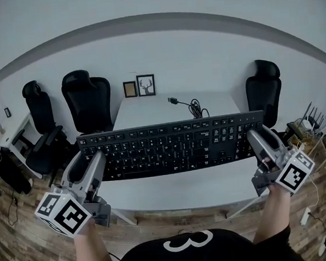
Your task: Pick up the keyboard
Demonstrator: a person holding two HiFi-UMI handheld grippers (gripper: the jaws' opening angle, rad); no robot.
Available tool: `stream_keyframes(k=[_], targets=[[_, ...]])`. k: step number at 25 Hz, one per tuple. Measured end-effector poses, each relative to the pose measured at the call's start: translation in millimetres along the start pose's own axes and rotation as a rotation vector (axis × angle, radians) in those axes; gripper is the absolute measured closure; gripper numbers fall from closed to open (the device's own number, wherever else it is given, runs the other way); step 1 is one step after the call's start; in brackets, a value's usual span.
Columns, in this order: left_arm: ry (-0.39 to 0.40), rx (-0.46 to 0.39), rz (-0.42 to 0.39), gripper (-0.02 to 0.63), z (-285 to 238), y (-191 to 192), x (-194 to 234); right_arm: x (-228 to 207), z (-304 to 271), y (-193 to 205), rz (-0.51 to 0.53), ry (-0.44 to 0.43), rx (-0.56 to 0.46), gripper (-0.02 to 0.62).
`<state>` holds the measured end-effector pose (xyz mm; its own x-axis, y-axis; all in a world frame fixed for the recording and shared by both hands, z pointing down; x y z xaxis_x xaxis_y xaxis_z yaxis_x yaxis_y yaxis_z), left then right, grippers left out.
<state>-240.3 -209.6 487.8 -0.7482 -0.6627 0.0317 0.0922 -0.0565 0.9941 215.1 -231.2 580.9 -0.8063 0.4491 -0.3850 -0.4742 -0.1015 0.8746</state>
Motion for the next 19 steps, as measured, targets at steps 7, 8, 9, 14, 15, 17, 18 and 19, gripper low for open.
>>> stream_keyframes(k=[7, 8, 9, 14, 15, 17, 18, 19], targets=[[-0.005, 0.016, 0.013, 0.379, -0.4, -1.6, -0.1, -0.4, 0.2, 0.2, -0.011, 0.001, 0.012, 0.402], [-0.006, 0.019, 0.014, 0.379, -0.7, -1.9, 0.0, -0.8, 0.0, 0.7, -0.014, 0.001, 0.013, 0.402], [-0.007, 0.022, 0.016, 0.379, -1.1, -1.8, 0.3, -1.4, -0.5, 1.3, -0.017, -0.001, 0.015, 0.402], [-0.016, 0.033, 0.019, 0.379, -1.7, -1.8, -0.6, -4.0, -2.3, 4.0, -0.030, -0.001, 0.023, 0.403], [-0.016, 0.033, 0.018, 0.379, -1.8, -2.1, -1.2, -4.8, -2.3, 4.0, -0.030, -0.002, 0.025, 0.403], [-0.019, 0.034, 0.017, 0.379, -2.1, -1.6, -2.6, -6.1, -2.8, 4.7, -0.035, -0.009, 0.029, 0.403], [-0.021, 0.035, 0.018, 0.379, -2.1, -1.0, -3.2, -6.4, -3.2, 5.4, -0.039, -0.015, 0.032, 0.403], [-0.024, 0.036, 0.019, 0.379, -2.1, -0.2, -3.7, -6.7, -3.7, 6.2, -0.044, -0.021, 0.036, 0.403]])
Point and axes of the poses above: the fingertips, and each gripper's own axes: z backward along the fingers, x to its left, y out of its underside, the point moved 7 cm from there along z, backward along the fingers, and after that the axes turned 13 degrees about y, right-handed, at the moved point
